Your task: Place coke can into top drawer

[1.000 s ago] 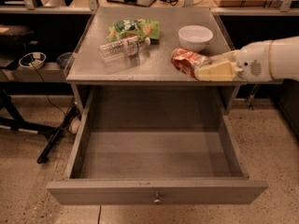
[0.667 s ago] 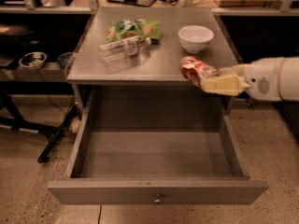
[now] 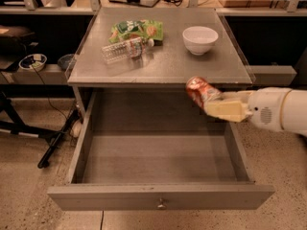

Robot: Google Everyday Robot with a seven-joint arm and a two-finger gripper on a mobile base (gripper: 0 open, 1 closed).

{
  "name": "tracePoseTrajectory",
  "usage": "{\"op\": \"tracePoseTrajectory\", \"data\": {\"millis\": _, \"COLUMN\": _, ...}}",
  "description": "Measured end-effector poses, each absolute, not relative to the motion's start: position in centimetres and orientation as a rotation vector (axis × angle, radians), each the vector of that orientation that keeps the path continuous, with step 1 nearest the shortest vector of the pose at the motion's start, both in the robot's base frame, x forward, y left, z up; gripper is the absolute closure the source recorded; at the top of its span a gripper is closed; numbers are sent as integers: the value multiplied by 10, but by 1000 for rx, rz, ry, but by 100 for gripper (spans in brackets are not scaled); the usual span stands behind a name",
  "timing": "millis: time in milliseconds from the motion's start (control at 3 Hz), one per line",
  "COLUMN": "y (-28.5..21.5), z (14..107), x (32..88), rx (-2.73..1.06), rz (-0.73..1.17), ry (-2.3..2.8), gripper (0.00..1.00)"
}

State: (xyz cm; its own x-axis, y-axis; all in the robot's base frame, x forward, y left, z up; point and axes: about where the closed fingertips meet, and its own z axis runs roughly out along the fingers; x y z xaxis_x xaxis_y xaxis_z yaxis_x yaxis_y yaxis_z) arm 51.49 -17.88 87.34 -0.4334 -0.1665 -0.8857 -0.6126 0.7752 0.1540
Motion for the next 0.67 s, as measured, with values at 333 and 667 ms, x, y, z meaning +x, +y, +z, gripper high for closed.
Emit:
{"op": "tracePoseTrajectory", "data": {"millis": 333, "y": -170, "z": 857, "x": 507, "rx": -585, "rz": 595, "ry": 2003, "gripper": 100}}
{"op": "tracePoseTrajectory", "data": {"millis": 667, "y": -159, "z": 839, "x": 498, "rx": -604, "rz": 618, "ry": 2029, "gripper": 100}}
